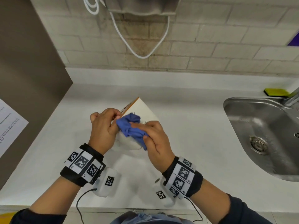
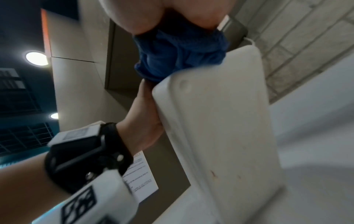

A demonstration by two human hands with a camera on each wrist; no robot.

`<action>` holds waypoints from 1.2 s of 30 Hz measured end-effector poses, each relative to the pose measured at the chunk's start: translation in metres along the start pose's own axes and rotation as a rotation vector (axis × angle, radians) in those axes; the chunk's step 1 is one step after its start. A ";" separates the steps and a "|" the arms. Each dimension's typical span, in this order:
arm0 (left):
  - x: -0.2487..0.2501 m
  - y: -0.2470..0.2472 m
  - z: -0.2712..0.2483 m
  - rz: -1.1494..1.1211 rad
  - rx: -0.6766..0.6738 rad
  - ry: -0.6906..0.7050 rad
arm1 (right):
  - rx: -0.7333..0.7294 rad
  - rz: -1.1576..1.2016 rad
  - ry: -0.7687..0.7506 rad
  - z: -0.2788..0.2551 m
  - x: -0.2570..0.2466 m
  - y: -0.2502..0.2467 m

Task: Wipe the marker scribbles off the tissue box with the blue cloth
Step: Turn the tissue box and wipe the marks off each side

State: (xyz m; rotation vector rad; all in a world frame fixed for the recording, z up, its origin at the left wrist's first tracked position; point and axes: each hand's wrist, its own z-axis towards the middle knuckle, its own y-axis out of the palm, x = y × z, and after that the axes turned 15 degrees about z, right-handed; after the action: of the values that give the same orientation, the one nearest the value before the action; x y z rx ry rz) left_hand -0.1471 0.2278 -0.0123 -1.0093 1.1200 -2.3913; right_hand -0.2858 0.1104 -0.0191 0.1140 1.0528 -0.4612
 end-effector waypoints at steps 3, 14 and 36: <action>-0.005 -0.003 0.003 -0.006 0.008 -0.012 | 0.022 -0.053 -0.009 -0.010 0.018 -0.019; -0.001 0.000 0.004 0.049 0.013 -0.015 | 0.171 -0.062 0.110 0.037 0.019 -0.025; 0.159 0.102 -0.006 0.818 -0.661 0.278 | 0.878 1.017 0.479 -0.045 0.009 -0.152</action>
State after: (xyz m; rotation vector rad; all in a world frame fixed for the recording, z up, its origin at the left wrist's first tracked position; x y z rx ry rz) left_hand -0.2646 0.0802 -0.0190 -0.2354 2.0085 -1.5360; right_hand -0.3824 -0.0149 -0.0298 1.5236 1.0356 0.0863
